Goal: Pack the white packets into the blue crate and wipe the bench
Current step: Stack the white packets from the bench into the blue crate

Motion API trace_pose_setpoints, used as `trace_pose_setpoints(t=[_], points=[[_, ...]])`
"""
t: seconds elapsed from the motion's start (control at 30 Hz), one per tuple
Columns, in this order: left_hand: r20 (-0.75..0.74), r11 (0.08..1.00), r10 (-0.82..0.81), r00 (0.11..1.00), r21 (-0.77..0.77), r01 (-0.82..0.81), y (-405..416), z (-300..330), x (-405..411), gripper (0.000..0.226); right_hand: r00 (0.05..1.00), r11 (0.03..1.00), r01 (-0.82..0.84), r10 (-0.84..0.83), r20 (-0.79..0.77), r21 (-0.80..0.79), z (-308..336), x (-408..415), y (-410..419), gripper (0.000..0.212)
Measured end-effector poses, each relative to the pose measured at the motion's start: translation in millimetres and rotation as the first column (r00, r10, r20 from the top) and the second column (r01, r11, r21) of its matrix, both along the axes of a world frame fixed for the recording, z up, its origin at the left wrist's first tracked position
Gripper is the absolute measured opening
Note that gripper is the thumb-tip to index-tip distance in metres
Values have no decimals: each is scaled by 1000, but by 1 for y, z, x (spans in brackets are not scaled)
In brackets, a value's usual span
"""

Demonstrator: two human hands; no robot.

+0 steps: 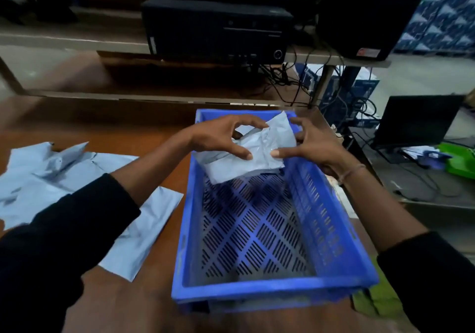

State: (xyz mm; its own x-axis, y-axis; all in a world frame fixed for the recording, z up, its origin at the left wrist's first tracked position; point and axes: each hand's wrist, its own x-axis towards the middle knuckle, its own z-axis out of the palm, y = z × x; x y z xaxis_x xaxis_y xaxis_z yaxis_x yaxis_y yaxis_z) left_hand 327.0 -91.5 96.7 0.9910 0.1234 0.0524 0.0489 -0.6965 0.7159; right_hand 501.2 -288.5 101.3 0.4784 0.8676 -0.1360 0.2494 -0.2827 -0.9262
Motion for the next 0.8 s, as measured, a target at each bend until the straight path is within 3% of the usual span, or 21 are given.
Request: trace_pose_setpoints(t=[0.13,0.23,0.3,0.43,0.5,0.6,0.67,0.73,0.8], points=[[-138,999,-11,990,-36,6,2,-24,0,72,999,988,-26,20,-41,-150,-38,4,6,74],[-385,991,73,920,-75,-110,4,-38,2,71,997,959,34,-53,-60,-280,-70,-2,10,66],[-511,990,137,848,41,-136,6,-49,8,66,991,933,66,-101,-83,-353,-91,-4,15,46],[-606,948,200,770,319,4,9,-74,28,57,977,839,48,-153,-150,-541,-110,-3,23,16],[-599,909,256,759,415,21,7,-83,37,58,971,836,87,-193,-142,-542,-114,0,27,18],[-544,833,329,772,552,33,-3,-86,41,40,965,853,142,-231,-119,-502,-128,1,34,25],[-541,811,345,767,583,46,-2,-88,40,52,962,863,192,-259,-83,-467,-143,2,41,38],[-528,804,344,776,593,46,-4,-86,34,56,958,860,265,-287,16,-435,-147,-3,45,37],[-541,797,327,775,599,82,-6,-86,26,59,943,851,307,-212,256,-425,-143,-7,44,45]])
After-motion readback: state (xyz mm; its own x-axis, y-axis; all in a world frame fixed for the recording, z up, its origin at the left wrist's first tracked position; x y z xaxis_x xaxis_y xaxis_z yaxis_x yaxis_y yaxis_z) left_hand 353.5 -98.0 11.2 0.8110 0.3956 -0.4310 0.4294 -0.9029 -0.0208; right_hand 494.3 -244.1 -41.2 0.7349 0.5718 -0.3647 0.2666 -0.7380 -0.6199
